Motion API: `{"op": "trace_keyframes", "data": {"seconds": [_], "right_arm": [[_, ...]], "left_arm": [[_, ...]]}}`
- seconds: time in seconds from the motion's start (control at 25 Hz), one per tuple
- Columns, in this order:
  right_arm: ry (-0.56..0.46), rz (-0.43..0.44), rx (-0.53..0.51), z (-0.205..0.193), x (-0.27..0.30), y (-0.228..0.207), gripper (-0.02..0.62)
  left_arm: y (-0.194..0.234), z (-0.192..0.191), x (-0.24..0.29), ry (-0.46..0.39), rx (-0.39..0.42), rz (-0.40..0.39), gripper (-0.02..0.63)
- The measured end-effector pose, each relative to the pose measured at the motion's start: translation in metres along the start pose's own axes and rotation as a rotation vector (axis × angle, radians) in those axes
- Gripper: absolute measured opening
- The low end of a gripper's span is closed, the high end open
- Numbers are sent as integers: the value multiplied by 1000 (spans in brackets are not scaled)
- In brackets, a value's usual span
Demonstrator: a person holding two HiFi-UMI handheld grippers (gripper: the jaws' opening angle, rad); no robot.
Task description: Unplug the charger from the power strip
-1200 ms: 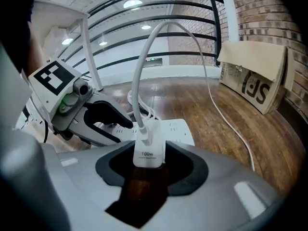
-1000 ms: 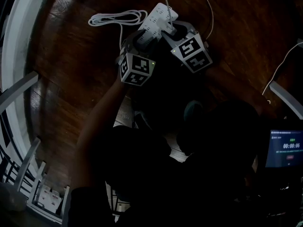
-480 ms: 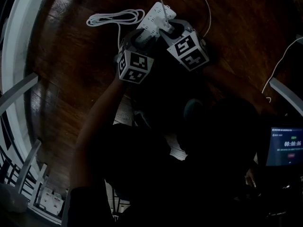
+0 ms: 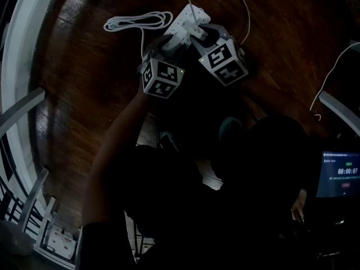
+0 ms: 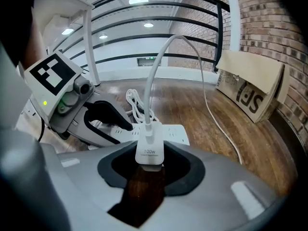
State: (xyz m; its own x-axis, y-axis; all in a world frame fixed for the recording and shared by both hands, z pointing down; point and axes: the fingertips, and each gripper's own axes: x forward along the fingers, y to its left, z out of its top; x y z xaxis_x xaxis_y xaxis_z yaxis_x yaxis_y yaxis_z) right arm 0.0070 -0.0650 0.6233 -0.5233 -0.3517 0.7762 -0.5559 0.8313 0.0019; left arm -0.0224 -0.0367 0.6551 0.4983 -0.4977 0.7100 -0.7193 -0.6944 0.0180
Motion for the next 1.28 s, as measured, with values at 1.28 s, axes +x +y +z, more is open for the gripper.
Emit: {"op": "trace_keyframes", "data": {"seconds": [1.28], "right_arm": [[-260, 26, 941, -54, -41, -123, 141]], "left_arm": [[2, 1, -3, -4, -18, 10, 184]]}}
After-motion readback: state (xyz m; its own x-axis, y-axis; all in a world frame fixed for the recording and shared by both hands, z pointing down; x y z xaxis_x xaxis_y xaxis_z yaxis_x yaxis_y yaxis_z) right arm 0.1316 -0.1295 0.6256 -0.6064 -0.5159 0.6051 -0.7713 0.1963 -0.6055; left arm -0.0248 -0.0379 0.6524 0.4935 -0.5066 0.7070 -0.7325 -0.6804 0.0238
